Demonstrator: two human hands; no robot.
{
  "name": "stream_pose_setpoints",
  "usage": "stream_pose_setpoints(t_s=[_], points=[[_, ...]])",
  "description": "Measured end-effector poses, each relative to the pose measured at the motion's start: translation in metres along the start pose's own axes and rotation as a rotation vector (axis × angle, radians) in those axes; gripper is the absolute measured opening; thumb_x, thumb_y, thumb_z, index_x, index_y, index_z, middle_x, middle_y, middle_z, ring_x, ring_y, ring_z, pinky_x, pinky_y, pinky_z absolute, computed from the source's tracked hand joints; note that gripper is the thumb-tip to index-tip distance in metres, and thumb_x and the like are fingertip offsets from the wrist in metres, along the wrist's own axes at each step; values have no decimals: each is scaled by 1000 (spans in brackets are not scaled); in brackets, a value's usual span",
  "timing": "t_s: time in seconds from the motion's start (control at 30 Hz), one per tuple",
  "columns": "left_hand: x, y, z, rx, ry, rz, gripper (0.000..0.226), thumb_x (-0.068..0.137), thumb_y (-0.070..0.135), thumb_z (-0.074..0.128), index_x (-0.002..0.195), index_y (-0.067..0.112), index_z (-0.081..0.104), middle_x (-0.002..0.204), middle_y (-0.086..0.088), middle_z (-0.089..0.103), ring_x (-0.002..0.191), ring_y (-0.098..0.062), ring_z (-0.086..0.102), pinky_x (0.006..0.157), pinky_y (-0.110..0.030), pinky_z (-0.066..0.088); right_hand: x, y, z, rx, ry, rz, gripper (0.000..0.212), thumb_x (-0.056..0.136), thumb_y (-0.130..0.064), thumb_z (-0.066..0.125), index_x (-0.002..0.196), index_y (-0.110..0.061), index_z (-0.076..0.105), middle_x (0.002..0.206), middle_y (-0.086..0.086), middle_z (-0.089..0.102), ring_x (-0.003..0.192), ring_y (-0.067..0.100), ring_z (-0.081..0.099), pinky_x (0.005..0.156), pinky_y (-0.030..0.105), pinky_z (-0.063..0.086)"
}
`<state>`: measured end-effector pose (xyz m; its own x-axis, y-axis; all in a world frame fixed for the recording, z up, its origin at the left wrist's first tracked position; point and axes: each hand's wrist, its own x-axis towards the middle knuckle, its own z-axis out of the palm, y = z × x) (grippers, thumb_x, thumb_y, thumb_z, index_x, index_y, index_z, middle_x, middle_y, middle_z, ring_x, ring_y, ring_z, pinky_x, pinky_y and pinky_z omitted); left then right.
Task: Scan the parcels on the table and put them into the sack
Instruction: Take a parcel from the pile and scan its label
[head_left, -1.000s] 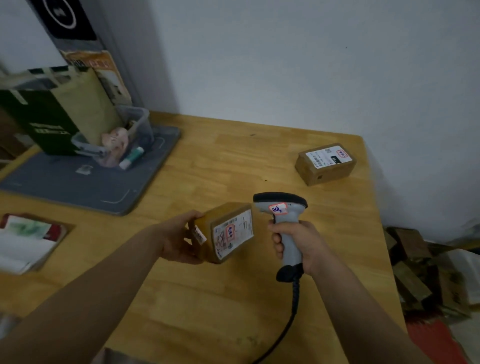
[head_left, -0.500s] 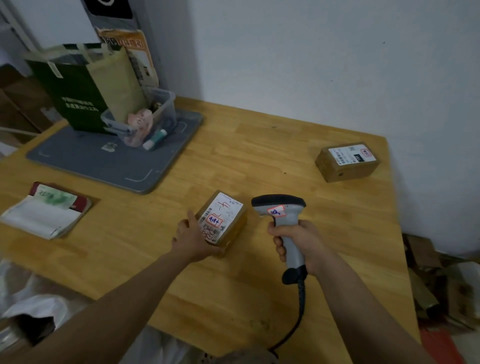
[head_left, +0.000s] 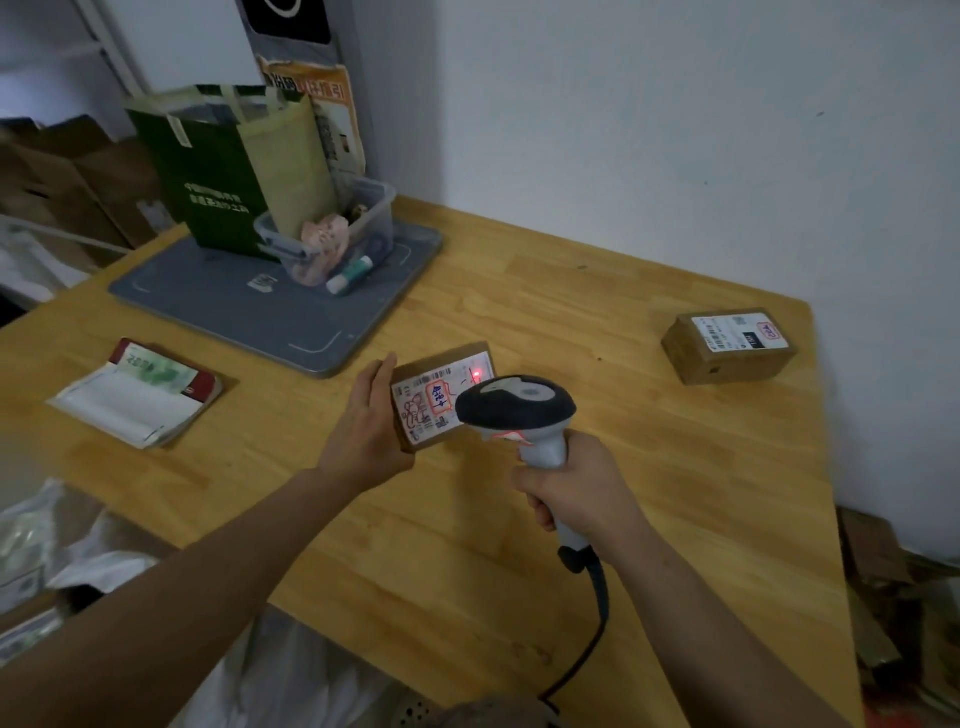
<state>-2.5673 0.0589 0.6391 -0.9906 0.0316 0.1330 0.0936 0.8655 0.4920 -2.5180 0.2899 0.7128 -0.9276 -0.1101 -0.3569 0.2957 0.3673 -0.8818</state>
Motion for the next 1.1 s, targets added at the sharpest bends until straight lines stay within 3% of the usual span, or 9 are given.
stream_pose_setpoints(t_s=[0.43,0.8,1.1], points=[[-8,-11,-12,20,45,3,123,59,15,88,152,4,8,152,-14,17,139,-27,27,107,-34,36,-2,-8,13,-27,1,-49,15,81,-5,68,77,-10,55,51,3,54,38,12,49,43,25,44],[-16,-19,-15,25,71,-1,124,58,18,89,152,3,9,151,-15,19,138,-29,29,108,-42,41,-3,-13,22,-16,-6,-54,15,81,-4,67,77,-10,54,50,3,52,39,14,48,44,27,44],[-35,-33,-24,-26,134,-116,121,62,23,87,152,8,8,152,-7,14,137,-22,29,107,-33,42,-1,-21,46,31,-77,-46,16,82,-6,71,86,-5,55,57,9,54,41,15,48,42,25,43]])
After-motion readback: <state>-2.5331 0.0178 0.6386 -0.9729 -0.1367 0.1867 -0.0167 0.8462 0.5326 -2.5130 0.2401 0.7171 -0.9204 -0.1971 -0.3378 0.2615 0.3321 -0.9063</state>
